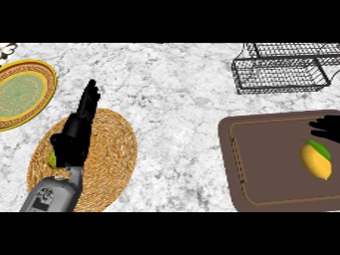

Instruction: Pick the lemon from the tray and place it in the tiered basket

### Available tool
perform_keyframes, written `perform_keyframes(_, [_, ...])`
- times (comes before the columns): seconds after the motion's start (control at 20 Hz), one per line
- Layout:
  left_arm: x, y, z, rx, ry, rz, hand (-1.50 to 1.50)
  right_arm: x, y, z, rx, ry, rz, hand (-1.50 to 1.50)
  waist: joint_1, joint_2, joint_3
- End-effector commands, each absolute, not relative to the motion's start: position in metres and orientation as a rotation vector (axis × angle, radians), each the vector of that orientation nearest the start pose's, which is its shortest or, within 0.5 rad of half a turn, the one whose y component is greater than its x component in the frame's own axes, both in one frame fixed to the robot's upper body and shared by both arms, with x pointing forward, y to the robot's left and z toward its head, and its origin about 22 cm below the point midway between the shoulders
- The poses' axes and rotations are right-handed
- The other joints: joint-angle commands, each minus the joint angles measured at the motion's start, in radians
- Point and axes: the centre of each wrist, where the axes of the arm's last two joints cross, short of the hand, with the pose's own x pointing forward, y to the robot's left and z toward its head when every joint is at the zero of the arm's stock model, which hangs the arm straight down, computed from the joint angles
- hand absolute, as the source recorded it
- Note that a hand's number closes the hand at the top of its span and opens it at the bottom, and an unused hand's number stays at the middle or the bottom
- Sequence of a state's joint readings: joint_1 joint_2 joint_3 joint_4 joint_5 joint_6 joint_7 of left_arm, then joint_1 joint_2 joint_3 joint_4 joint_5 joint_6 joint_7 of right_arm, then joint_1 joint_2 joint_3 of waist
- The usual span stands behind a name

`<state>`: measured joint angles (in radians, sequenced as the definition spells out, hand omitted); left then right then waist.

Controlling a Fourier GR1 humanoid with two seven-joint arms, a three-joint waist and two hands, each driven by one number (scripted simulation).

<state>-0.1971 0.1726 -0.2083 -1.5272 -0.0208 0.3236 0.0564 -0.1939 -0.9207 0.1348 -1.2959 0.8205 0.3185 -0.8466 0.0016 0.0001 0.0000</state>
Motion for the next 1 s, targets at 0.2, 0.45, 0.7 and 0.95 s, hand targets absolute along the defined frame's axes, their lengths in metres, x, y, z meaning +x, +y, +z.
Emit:
perform_keyframes(0.2, [0.276, 0.194, 0.021, 0.195, -1.663, -0.108, 0.00, 0.299, -0.396, 0.092, -0.303, -1.309, 1.892, -1.50, 0.002, 0.001, 0.000])
perform_keyframes(0.45, [0.253, 0.207, 0.047, 0.189, -1.653, -0.098, 0.00, 0.277, -0.415, 0.081, -0.298, -1.312, 1.877, -1.50, 0.001, -0.002, 0.000])
perform_keyframes(0.7, [0.265, 0.205, 0.036, 0.204, -1.663, -0.116, 0.00, 0.289, -0.408, 0.066, -0.278, -1.313, 1.865, -1.50, 0.002, 0.000, 0.000])
perform_keyframes(0.95, [0.272, 0.197, 0.033, 0.203, -1.671, -0.095, 0.00, 0.288, -0.396, 0.071, -0.234, -1.322, 1.851, -1.50, -0.002, -0.001, 0.000])
